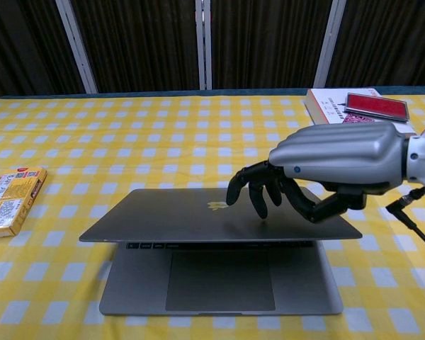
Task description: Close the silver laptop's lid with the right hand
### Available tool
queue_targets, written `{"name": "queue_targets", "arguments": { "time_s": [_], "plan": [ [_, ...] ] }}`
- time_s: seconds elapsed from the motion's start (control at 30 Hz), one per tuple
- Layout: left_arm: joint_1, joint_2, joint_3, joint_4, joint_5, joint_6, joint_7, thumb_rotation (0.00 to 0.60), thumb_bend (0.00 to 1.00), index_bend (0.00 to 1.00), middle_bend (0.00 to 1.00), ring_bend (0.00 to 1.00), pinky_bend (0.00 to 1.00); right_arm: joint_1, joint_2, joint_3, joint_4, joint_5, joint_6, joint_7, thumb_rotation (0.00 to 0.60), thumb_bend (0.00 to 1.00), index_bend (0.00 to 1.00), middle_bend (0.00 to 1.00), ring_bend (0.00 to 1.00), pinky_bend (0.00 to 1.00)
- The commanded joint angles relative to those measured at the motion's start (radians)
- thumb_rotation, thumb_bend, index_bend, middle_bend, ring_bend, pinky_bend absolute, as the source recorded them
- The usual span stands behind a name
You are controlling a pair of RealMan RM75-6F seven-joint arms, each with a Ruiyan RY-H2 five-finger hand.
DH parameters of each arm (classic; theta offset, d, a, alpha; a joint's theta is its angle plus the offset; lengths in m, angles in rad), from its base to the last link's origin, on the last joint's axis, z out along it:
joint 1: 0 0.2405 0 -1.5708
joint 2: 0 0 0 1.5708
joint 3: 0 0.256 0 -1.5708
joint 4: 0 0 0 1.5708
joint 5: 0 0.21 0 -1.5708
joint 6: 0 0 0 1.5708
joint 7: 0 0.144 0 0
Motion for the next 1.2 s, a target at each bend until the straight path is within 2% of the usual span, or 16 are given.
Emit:
{"name": "queue_targets", "arguments": {
  "time_s": [0.03, 0.23, 0.67, 1.03, 1.2],
  "plan": [
    [0.000, -0.001, 0.001, 0.001, 0.002, 0.001, 0.000, 0.600, 0.00, 0.00, 0.00, 0.00, 0.00, -0.005, -0.029, -0.023, 0.032, -0.044, 0.017, -0.015, 0.600, 1.00, 0.22, 0.38, 0.40, 0.37],
    [0.000, -0.001, 0.001, 0.002, 0.000, -0.001, -0.002, 0.600, 0.00, 0.00, 0.00, 0.00, 0.00, -0.009, -0.074, -0.062, 0.094, -0.110, 0.035, -0.034, 0.600, 1.00, 0.22, 0.38, 0.40, 0.36],
    [0.000, -0.002, 0.004, 0.000, 0.004, 0.000, 0.000, 0.600, 0.00, 0.00, 0.00, 0.00, 0.00, -0.031, -0.148, -0.113, 0.190, -0.144, 0.057, -0.002, 0.600, 1.00, 0.22, 0.37, 0.40, 0.36],
    [0.001, -0.002, 0.008, -0.004, 0.009, 0.002, 0.003, 0.600, 0.00, 0.00, 0.00, 0.00, 0.00, -0.037, -0.173, -0.140, 0.238, -0.171, 0.069, 0.016, 0.600, 1.00, 0.22, 0.37, 0.40, 0.36],
    [0.003, 0.000, 0.008, -0.008, 0.010, 0.005, 0.001, 0.600, 0.00, 0.00, 0.00, 0.00, 0.00, -0.037, -0.156, -0.145, 0.230, -0.206, 0.106, 0.021, 0.600, 1.00, 0.20, 0.37, 0.39, 0.36]
  ]
}}
